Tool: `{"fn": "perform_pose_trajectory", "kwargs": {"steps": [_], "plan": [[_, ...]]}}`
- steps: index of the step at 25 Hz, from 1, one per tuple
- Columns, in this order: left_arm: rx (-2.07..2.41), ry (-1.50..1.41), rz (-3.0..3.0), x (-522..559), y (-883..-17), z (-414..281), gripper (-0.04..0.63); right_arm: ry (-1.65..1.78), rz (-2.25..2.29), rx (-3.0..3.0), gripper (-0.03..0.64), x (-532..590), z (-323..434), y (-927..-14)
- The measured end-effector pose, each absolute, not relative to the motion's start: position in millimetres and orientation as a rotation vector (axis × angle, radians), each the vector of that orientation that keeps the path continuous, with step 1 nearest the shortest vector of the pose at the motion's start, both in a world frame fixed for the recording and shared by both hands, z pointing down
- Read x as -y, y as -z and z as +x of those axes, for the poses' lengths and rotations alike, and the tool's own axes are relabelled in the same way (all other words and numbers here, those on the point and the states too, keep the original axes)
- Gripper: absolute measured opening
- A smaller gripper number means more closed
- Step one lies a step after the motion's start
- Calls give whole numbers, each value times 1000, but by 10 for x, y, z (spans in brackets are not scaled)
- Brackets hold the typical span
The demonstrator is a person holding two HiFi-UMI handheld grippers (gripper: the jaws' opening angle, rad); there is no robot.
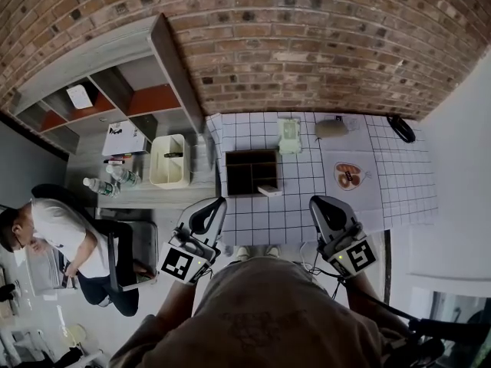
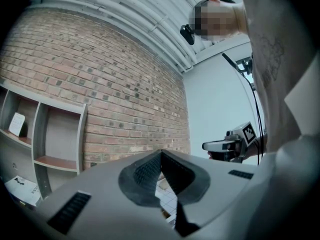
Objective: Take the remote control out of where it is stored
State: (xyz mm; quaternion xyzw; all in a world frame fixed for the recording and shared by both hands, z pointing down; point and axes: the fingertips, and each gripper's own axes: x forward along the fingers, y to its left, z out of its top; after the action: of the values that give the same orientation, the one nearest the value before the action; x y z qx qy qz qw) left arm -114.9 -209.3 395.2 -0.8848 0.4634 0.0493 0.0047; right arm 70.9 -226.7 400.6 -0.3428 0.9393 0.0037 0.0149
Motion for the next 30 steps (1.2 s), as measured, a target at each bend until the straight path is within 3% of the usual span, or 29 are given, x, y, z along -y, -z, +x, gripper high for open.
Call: {"fn": "perform_pose_trajectory", "kwargs": {"steps": [24, 30], "plan": [[-1529, -142, -2791, 2045, -4135, -1262, 5, -336, -707, -3613, 21, 2507, -77, -5362], [-1554, -129, -2806, 2057, -4231, -1301, 5, -510, -592, -3771, 77, 2499, -202, -5824]]}}
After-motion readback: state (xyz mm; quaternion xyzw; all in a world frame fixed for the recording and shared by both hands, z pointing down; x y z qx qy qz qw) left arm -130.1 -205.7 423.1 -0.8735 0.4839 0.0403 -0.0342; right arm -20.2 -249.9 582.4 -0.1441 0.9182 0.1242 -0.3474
